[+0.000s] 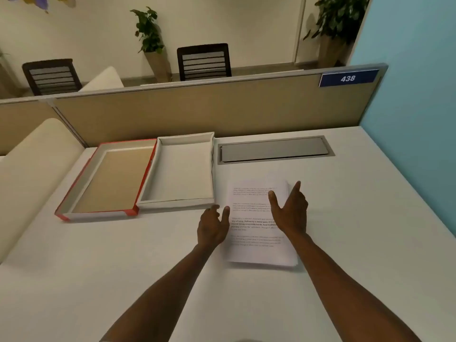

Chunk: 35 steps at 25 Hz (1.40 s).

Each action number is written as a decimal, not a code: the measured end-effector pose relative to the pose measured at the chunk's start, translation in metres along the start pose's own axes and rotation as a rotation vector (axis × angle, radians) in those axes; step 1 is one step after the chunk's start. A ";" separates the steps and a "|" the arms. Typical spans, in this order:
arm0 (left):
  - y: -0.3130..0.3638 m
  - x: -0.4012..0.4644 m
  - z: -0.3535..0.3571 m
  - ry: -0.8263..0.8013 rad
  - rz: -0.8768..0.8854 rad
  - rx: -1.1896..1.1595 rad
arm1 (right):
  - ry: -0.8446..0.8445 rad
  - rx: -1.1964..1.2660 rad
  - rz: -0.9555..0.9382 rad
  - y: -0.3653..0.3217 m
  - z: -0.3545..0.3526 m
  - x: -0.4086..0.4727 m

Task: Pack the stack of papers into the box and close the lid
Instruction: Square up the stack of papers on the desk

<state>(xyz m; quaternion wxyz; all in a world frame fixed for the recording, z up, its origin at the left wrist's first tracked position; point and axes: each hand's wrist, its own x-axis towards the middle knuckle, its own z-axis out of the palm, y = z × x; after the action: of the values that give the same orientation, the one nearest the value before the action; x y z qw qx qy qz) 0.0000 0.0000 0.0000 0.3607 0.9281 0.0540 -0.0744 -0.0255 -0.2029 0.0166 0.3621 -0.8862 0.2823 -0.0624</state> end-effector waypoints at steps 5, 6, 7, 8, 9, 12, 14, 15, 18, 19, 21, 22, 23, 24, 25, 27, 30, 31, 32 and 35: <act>0.000 0.019 0.006 -0.124 -0.371 -0.425 | -0.105 0.205 0.305 0.018 0.000 0.006; -0.001 0.023 0.008 -0.151 -0.403 -0.450 | -0.121 0.242 0.342 0.019 -0.002 0.008; -0.001 0.025 0.010 -0.167 -0.417 -0.447 | -0.130 0.245 0.343 0.022 -0.003 0.011; -0.001 0.026 0.012 -0.181 -0.440 -0.444 | -0.141 0.225 0.325 0.023 -0.004 0.015; 0.004 0.026 0.011 -0.174 -0.441 -0.425 | -0.146 0.195 0.300 0.027 -0.003 0.020; 0.013 0.034 0.013 -0.179 -0.444 -0.366 | -0.128 0.079 0.229 0.033 -0.001 0.027; 0.020 0.039 0.015 -0.203 -0.457 -0.366 | -0.106 0.007 0.172 0.040 0.003 0.028; 0.022 0.042 0.016 -0.215 -0.461 -0.367 | -0.105 -0.025 0.138 0.044 0.006 0.029; 0.021 0.049 0.025 -0.218 -0.465 -0.360 | -0.111 -0.071 0.116 0.049 0.010 0.032; 0.023 0.049 0.026 -0.227 -0.463 -0.341 | -0.109 -0.069 0.121 0.049 0.010 0.032; 0.024 0.047 0.030 -0.228 -0.432 -0.253 | -0.093 -0.067 0.122 0.048 0.010 0.032; 0.023 0.046 0.034 -0.219 -0.412 -0.189 | -0.091 -0.074 0.120 0.047 0.010 0.032; 0.024 0.042 0.035 -0.194 -0.377 -0.130 | -0.089 -0.079 0.115 0.047 0.010 0.031; 0.025 0.039 0.037 -0.163 -0.335 -0.089 | -0.086 -0.078 0.114 0.046 0.010 0.031; 0.028 0.037 0.037 -0.143 -0.299 -0.079 | -0.083 -0.075 0.118 0.046 0.010 0.031; 0.032 0.037 0.036 -0.147 -0.290 -0.159 | -0.079 -0.085 0.119 0.045 0.010 0.031; 0.041 0.041 0.032 -0.186 -0.376 -0.299 | -0.078 -0.081 0.115 0.047 0.011 0.032; 0.041 0.044 0.031 -0.198 -0.396 -0.320 | -0.077 -0.074 0.117 0.047 0.011 0.032; 0.041 0.046 0.031 -0.209 -0.399 -0.329 | -0.073 -0.068 0.120 0.048 0.011 0.032; 0.043 0.046 0.029 -0.254 -0.399 -0.320 | -0.063 -0.071 0.121 0.049 0.012 0.033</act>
<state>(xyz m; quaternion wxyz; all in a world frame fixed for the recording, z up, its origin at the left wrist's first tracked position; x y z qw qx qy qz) 0.0493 -0.0485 -0.0007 0.4850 0.8136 0.2009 -0.2499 -0.0162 -0.2419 -0.0286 0.3424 -0.8812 0.3259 -0.0024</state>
